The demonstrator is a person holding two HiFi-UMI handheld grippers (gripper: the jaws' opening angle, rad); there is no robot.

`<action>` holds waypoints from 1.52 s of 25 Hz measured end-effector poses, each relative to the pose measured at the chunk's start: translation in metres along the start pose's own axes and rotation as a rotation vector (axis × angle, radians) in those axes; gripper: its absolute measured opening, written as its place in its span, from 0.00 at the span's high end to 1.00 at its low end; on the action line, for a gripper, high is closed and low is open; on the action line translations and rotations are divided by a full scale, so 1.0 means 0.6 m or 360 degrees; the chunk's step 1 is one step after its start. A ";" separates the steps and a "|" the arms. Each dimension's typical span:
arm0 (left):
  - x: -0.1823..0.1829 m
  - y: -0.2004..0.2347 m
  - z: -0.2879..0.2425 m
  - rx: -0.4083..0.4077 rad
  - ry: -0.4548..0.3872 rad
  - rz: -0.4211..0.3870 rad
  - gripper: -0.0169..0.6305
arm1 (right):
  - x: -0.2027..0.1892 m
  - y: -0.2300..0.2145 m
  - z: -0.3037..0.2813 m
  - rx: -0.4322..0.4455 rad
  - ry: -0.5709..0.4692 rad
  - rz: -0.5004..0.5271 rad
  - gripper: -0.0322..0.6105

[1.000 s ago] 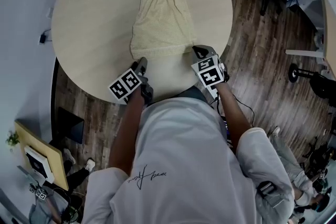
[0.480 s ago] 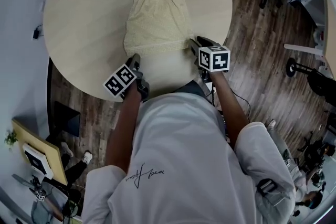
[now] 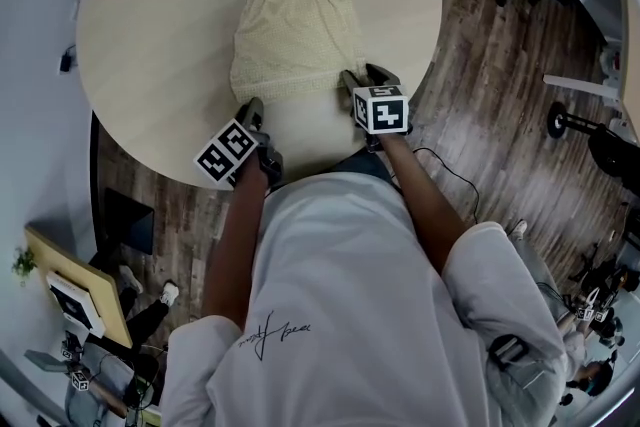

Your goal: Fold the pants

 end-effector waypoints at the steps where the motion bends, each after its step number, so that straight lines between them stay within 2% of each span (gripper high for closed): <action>1: -0.001 -0.002 -0.001 0.0008 -0.0001 -0.0014 0.66 | 0.000 -0.001 0.001 0.0016 -0.0006 -0.0011 0.66; 3: -0.002 -0.004 -0.002 0.0017 0.0000 -0.0035 0.66 | -0.002 -0.003 0.001 0.0058 -0.0018 -0.0062 0.71; 12: -0.001 -0.002 -0.001 0.0007 0.0020 -0.0077 0.67 | -0.011 -0.016 0.005 0.0222 -0.0057 -0.0286 0.84; 17: 0.000 -0.005 -0.003 0.0019 0.0036 -0.0103 0.67 | -0.012 -0.016 0.006 0.0234 -0.0052 -0.0307 0.87; 23: -0.001 -0.011 -0.007 0.0103 0.0066 -0.0253 0.71 | -0.008 -0.014 0.005 0.0210 -0.0039 -0.0277 0.88; 27: -0.005 -0.010 -0.011 0.0103 0.0096 -0.0234 0.79 | -0.011 -0.009 0.007 0.0206 -0.0036 -0.0276 0.88; 38: 0.004 0.007 -0.004 -0.0029 0.0099 -0.0112 0.85 | -0.007 -0.001 0.010 0.0266 -0.0017 -0.0297 0.88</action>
Point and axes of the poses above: the fingertips, and each gripper's own axes: z backward along the fingers, y to its left, x out of its top, the point moved 9 cm from there along z, backward along the fingers, and after that the axes turned 7 degrees about z, right-handed, at the moved point
